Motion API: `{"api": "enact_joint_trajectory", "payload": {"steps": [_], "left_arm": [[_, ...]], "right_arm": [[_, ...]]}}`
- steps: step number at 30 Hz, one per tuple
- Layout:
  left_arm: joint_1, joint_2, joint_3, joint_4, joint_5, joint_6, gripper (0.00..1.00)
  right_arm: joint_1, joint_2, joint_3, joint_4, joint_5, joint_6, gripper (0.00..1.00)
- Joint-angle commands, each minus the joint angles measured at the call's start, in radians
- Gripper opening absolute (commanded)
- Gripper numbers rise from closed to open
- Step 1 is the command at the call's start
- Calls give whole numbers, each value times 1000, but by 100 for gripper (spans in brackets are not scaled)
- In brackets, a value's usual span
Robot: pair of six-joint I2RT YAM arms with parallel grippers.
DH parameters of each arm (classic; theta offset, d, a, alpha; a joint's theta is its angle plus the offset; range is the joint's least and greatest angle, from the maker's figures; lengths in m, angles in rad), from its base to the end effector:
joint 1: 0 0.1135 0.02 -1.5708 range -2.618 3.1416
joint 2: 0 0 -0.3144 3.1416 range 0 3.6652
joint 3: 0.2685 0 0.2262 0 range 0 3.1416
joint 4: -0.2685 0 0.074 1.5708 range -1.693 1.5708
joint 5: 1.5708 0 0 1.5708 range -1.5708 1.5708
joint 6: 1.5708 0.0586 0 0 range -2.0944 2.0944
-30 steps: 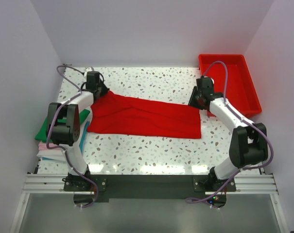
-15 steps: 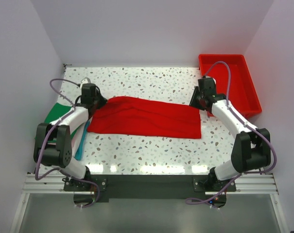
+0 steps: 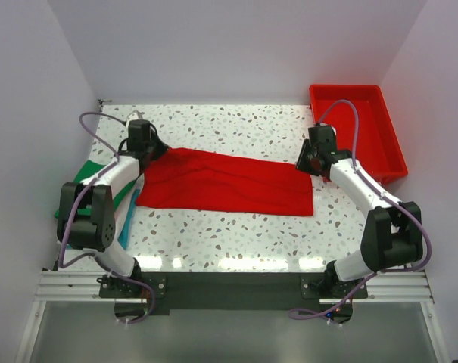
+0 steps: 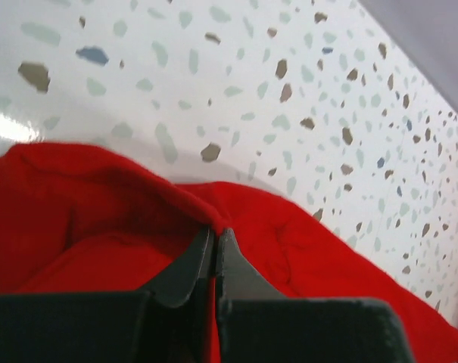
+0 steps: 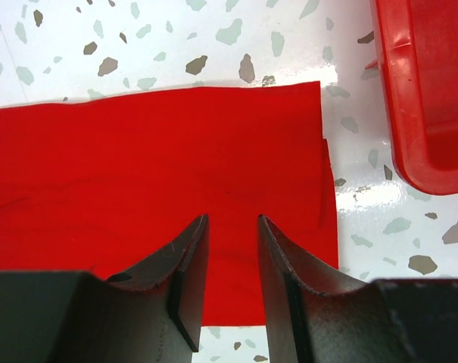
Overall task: Fold and stack the t-shirts
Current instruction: Fold the tshirt
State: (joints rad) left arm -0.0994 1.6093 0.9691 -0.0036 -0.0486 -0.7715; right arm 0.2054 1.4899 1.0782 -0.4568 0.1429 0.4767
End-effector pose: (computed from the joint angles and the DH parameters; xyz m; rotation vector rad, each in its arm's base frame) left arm 0.3474 -0.0318 0.2660 -0.7668 2.1125 -0.4243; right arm 0.2991 0.0538 0.2938 0.3919 2.4000 0.1339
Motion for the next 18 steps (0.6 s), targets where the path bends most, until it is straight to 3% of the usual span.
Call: {"api": "enact_joint_trajectory", "payload": {"steps": [1,2,4,6,7,11,18], "left_arm": [[27,75,143,13,-17,26,0],[33,95,161,14,-10,25,0],[50,151,215,8,-7,26,26],[55,175,244,-27,-5,43,45],[53,175,252,-32,-13,47,48],[35,140,217,-24,-63,37,52],[-42,167,230,-157,-200,-70,45]], "right_arm": [[-1,-20,8,12,4,-18,36],[0,-14,14,9,3,-20,36],[-1,-2,22,9,-2,-21,36],[-3,1,31,4,-2,-23,36],[0,1,31,6,-2,-26,36],[-1,0,28,20,-5,-18,36],[-1,1,26,29,-12,-10,36]]}}
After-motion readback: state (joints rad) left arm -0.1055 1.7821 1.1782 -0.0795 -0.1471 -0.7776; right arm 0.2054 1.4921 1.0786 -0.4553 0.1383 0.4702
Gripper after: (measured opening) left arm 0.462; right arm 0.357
